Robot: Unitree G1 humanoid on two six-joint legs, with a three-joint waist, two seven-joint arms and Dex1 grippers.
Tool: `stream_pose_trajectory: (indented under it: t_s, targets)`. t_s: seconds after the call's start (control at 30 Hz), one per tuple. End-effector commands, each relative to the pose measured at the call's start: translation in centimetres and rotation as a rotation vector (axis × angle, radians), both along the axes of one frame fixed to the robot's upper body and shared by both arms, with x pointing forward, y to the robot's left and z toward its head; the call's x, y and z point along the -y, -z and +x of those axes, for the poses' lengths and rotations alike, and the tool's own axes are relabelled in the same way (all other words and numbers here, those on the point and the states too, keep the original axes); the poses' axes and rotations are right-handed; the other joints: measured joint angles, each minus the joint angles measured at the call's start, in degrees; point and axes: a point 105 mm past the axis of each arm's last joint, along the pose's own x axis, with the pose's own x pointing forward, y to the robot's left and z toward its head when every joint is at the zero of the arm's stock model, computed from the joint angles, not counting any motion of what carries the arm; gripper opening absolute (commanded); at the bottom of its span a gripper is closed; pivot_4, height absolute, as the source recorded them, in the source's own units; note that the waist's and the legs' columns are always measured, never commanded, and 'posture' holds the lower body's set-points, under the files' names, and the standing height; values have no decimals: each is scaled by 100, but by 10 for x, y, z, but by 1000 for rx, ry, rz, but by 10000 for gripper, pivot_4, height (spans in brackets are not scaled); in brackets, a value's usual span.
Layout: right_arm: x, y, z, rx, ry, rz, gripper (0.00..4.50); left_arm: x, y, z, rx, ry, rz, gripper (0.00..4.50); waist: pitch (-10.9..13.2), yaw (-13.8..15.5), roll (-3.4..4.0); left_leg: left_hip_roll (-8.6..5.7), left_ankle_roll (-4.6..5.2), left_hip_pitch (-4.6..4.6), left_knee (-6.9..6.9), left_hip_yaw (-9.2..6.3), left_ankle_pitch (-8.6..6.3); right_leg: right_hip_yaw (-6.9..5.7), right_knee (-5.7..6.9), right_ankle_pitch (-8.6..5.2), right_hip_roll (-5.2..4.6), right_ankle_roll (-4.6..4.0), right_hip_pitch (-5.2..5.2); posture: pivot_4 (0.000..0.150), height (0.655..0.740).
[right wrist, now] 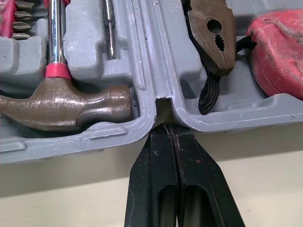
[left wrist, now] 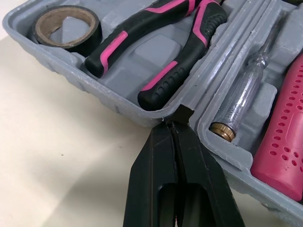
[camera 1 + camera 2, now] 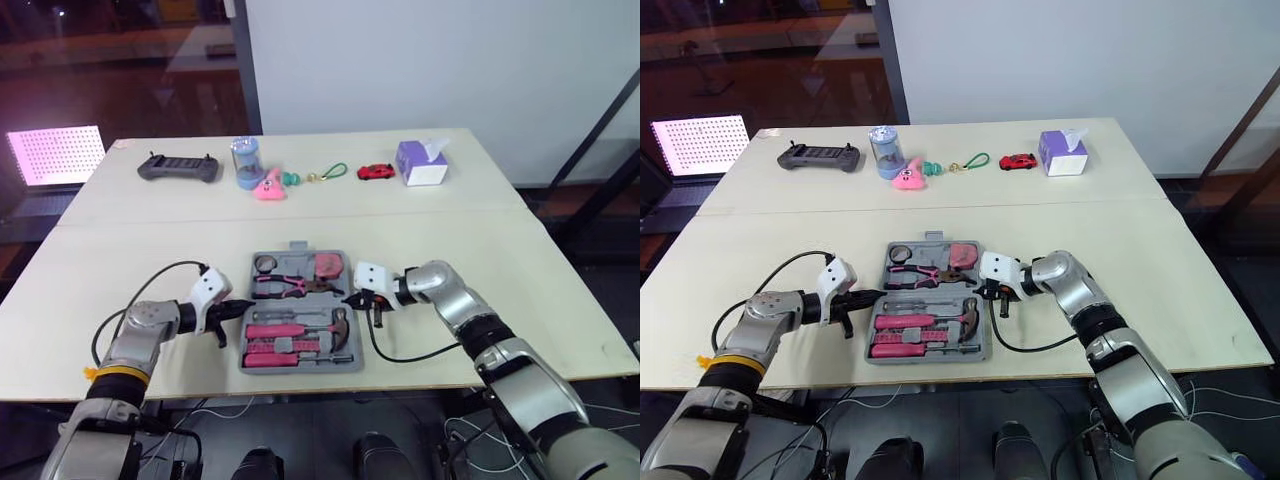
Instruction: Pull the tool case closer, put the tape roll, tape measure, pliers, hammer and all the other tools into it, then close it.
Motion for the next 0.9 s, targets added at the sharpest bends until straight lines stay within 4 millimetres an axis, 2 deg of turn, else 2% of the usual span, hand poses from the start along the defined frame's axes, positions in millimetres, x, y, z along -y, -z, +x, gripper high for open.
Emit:
stream_pose_trajectory:
  t_s: [0.03, 0.23, 0.5, 0.67, 0.83, 0.9]
  targets:
    - [-30, -8, -15, -5, -111, 59, 409, 16, 6, -14, -37, 69, -25, 0, -1, -23, 0, 0, 0, 0, 0, 0, 0, 0, 0, 0, 0, 0, -1, 1500, 7400]
    - [-28, -6, -19, -19, -93, 54, 409, 10, 7, -28, -49, 54, -20, 0, -1, -96, 0, 0, 0, 0, -4, 0, 0, 0, 1, 0, -1, 0, -1, 1500, 7400]
    - [-23, -1, -16, -27, -64, 32, 409, 9, 7, -27, -52, 31, -18, 0, -1, -100, 0, 0, 1, 1, -4, 0, -1, 0, 1, 0, 0, 0, 0, 1500, 7400]
    - [-8, 0, -10, -15, -19, 0, 409, -6, 6, -23, -36, -27, 6, 0, -2, -98, 0, 0, 1, 3, -3, 0, 0, 0, 1, 0, -1, 0, 2, 1500, 7400]
    - [51, -9, 6, -8, 174, -18, 409, -52, -2, -25, 3, -185, 5, 0, -2, -94, -1, 0, 1, 2, -2, 0, 0, 1, 1, 0, -1, 0, 2, 1500, 7400]
    - [65, -13, 9, 1, 218, -20, 409, -60, -6, -28, 20, -209, -2, 0, -2, -57, -1, 0, 1, 0, -2, 0, 0, 1, -1, 0, -4, 0, 1, 1500, 7400]
